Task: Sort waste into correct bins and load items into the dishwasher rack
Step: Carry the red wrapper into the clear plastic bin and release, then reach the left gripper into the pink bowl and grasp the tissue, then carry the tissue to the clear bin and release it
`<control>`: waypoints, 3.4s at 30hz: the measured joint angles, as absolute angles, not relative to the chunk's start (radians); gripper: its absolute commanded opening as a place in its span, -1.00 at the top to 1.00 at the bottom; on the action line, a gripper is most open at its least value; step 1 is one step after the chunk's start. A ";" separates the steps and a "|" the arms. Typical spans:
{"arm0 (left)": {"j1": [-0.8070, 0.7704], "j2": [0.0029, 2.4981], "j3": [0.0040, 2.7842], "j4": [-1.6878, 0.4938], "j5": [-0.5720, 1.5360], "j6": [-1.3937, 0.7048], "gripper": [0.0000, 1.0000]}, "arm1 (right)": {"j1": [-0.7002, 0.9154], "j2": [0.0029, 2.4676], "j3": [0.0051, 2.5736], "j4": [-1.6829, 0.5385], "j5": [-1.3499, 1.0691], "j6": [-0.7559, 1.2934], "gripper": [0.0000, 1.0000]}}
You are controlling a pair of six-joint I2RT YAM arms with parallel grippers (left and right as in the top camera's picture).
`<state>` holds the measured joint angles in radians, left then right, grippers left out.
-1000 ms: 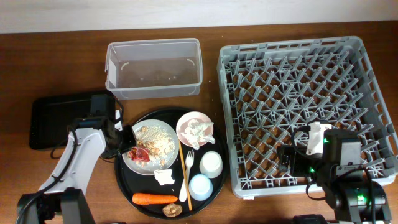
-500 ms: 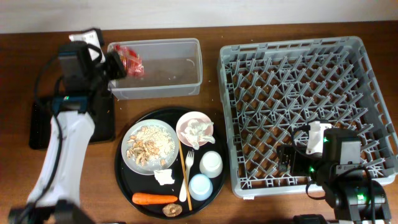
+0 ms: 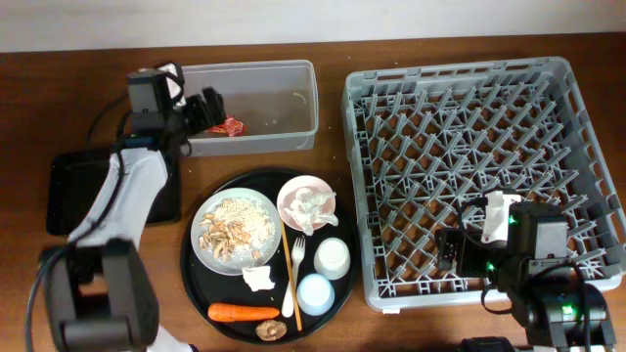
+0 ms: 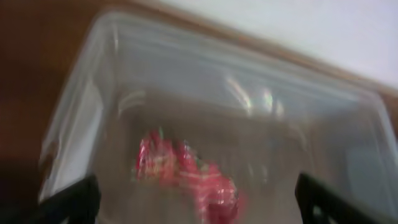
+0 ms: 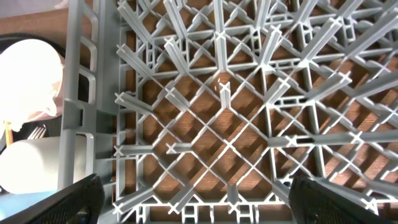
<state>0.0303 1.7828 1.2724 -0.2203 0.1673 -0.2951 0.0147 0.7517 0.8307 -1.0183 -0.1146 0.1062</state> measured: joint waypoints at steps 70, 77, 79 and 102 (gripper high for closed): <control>-0.498 1.992 1.475 -1.032 0.258 -0.337 -0.38 | 0.015 0.752 0.834 -1.020 -0.115 0.109 -0.97; -0.524 2.040 1.475 -1.029 0.259 -0.348 0.99 | 0.015 0.752 0.834 -1.020 -0.115 0.109 -0.96; -0.521 2.040 1.476 -1.029 0.258 -0.345 0.99 | 0.015 0.752 0.834 -1.020 -0.115 0.109 -0.97; -0.210 2.135 2.006 -0.985 -0.098 -0.269 -0.39 | 0.015 0.752 0.834 -1.021 -0.115 0.109 -0.97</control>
<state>-0.2100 2.1353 2.0060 -0.9848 -0.0982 -0.2691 0.0147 0.7517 0.8341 -1.0206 -0.1150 0.1093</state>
